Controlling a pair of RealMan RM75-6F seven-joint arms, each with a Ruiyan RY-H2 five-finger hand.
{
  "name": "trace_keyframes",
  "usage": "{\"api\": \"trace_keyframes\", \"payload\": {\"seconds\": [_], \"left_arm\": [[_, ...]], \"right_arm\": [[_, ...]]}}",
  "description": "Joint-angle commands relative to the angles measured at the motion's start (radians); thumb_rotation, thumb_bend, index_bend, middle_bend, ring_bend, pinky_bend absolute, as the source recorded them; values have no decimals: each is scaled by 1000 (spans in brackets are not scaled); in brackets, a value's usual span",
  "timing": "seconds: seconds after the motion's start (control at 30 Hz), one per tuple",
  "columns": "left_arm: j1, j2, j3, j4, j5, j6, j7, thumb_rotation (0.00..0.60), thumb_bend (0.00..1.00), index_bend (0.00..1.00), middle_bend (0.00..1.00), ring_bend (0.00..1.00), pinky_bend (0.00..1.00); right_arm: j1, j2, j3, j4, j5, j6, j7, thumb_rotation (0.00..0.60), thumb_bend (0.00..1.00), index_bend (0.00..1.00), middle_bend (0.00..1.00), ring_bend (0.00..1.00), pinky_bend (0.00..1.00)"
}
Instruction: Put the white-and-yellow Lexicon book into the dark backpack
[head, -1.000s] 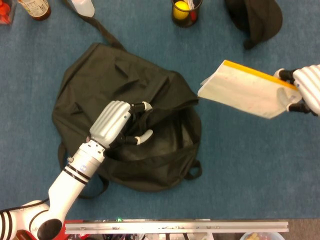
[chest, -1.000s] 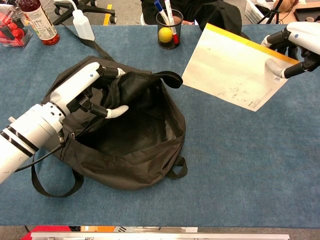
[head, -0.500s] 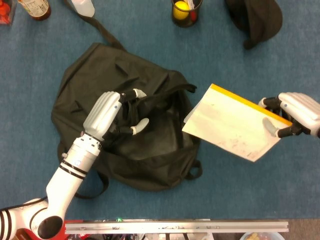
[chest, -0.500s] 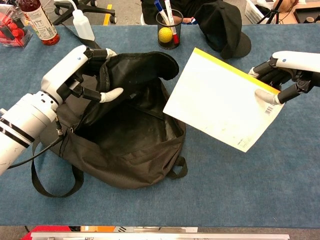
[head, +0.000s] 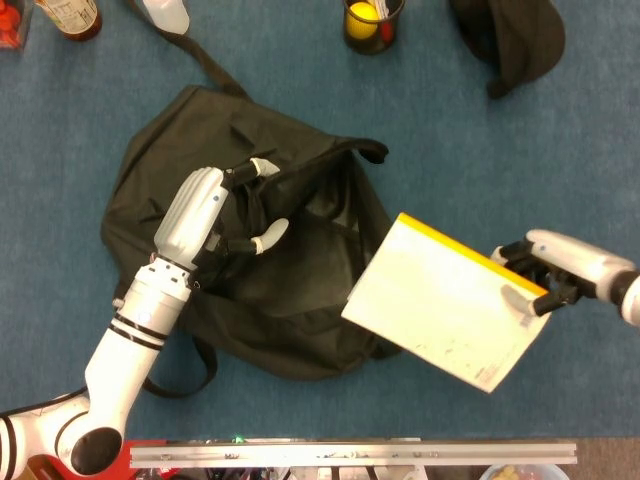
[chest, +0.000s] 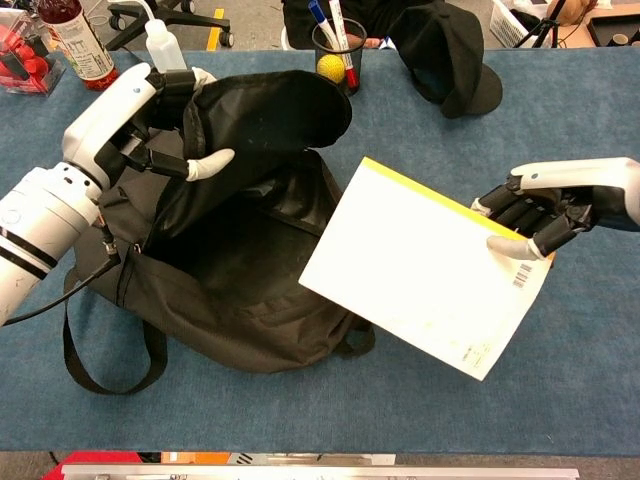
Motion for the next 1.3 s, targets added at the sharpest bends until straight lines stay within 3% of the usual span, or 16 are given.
{"api": "trace_keyframes", "payload": {"seconds": [0.03,0.23,0.43,0.8,1.3], "left_arm": [[8,8,12,-7,23,15,-7,600,267,439,516,543,652],[18,18,37,-17,75,41,-25,600,267,435,516,541,642],[24,29,55,-19,101,52,-34,600,267,436,516,541,594],[24,39,61,-18,107,56,-45,600,267,436,516,541,594],[24,39,81,-39,123,55,-21,600,268,436,514,541,594]], "right_arm": [[44,-52,26,28,45,-68,68,600,477,902,725,631,689],[105,-133,64,86,167,-155,128,600,477,902,725,634,691],[170,-203,58,165,300,-192,140,600,477,902,725,635,691],[316,-336,-55,306,549,-131,123,600,478,903,725,636,692],[516,-485,-151,326,917,66,34,600,478,908,725,637,692]]}}
